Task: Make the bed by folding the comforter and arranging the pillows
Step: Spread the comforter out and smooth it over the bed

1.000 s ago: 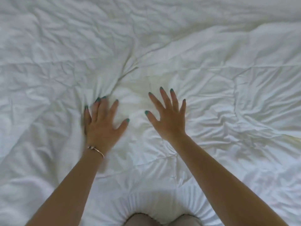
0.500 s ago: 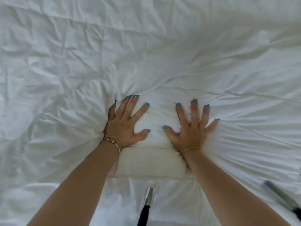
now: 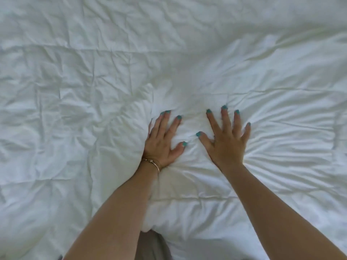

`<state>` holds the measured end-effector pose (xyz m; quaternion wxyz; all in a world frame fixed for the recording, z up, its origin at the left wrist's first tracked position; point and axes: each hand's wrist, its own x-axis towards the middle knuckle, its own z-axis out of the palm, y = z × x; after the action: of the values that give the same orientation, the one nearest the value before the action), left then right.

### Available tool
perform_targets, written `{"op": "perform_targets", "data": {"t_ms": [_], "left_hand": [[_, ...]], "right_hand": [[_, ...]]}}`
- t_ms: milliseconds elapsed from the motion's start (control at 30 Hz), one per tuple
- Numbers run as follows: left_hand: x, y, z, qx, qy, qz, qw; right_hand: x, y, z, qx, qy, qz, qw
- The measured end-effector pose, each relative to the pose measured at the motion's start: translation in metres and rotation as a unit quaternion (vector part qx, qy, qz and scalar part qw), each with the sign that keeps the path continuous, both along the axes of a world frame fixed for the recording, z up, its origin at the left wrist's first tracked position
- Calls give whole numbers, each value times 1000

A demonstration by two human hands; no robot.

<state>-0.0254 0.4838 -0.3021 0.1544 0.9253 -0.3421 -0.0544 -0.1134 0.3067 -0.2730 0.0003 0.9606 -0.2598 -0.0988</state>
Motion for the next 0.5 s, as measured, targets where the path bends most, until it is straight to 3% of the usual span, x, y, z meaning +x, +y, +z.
{"op": "perform_targets", "data": {"t_ms": [133,233,367,500], "left_hand": [[-23,10,47,-16,89,-13,996],[-65,50,79,8,117,12,993],[-108,96,110,61,84,95,990],[-149,122,132,124,-70,135,981]], "right_hand": [[-13,46,44,151,21,-105,983],[-26,76,70,242,51,-43,968],[-31,89,89,296,60,16,953],[-20,99,111,323,60,115,937]]}}
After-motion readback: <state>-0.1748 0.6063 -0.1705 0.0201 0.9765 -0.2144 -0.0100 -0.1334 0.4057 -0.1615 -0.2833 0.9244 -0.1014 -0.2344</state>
